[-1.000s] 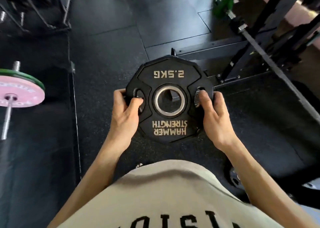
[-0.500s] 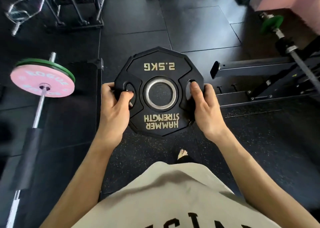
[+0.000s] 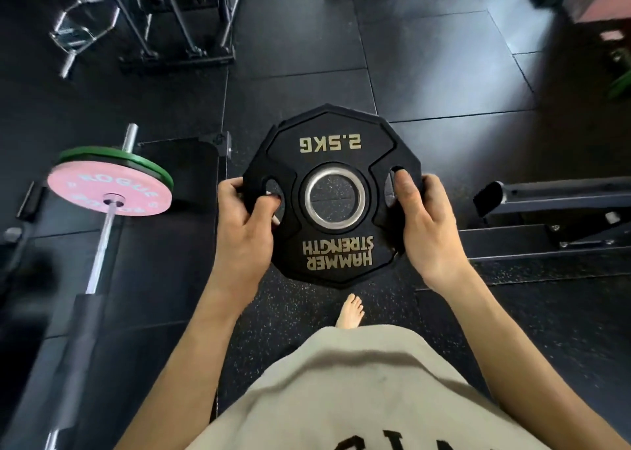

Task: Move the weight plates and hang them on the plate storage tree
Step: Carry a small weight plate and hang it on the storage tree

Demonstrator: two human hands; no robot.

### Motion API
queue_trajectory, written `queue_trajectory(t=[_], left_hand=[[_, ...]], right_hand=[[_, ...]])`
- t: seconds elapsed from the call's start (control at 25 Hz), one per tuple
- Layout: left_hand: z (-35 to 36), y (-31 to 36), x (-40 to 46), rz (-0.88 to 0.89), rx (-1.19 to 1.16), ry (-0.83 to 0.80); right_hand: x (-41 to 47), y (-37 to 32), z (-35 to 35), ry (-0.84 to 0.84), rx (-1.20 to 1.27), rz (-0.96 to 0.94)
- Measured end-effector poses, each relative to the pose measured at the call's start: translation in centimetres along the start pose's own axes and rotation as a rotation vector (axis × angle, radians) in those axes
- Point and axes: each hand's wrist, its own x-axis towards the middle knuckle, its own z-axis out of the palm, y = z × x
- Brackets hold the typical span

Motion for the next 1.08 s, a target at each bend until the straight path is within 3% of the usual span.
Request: queue_trajectory(t=[0.48, 0.84, 1.08], left_hand=[[6.7, 3.8, 29.0, 0.038, -0.046, -0.052], [12.5, 9.4, 53.3, 0.046, 0.019, -0.309], [22.7, 11.5, 67.3, 0.064, 0.062, -0.432]], right_hand=[[27.8, -3.6, 7.4, 0.002, 0.035, 0.025], [47.4, -8.4, 12.7, 0.242, 0.096, 0.054], [62.4, -8.8, 10.6, 0.379, 0.102, 0.067]])
